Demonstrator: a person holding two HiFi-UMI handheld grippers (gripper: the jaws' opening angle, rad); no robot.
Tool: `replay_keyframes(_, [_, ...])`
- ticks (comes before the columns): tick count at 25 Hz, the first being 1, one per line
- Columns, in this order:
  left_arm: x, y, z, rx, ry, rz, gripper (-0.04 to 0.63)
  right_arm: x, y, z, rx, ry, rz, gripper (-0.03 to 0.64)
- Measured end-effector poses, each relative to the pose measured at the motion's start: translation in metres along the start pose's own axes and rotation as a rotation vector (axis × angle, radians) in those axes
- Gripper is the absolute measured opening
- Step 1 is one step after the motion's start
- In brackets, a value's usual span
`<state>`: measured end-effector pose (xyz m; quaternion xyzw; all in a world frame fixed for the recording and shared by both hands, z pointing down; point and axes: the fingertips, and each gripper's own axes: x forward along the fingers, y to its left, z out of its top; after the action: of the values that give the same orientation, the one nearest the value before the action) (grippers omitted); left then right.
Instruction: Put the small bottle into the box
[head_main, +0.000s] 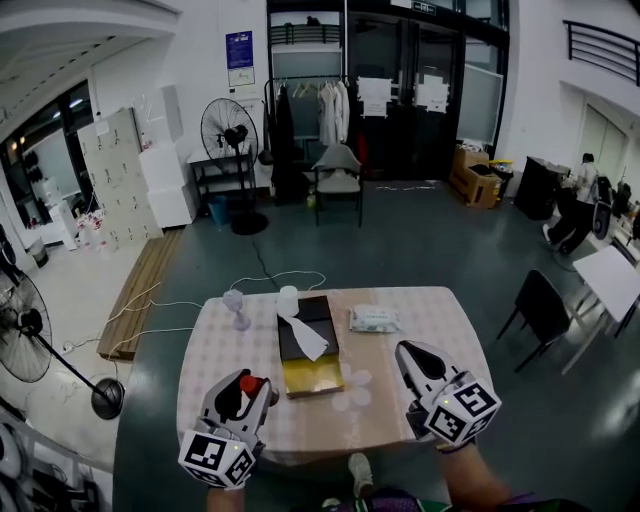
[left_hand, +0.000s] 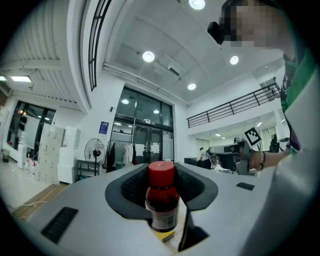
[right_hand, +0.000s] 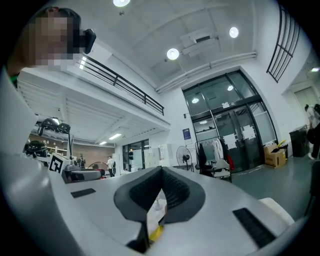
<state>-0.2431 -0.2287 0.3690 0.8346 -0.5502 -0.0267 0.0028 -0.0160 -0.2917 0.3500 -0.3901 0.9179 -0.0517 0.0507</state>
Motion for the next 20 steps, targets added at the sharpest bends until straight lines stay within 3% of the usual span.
replay_keyframes(6, [0.042,0.001,-0.024,0.117,0.083,-0.024,0.170,0.023,-0.024,-0.007,0.014,0.010,0.032,0.006])
replay_keyframes(20, [0.112,0.001,-0.116,0.241,0.292,-0.060,0.170,0.058,-0.070,-0.067,0.072,0.098,0.048,0.006])
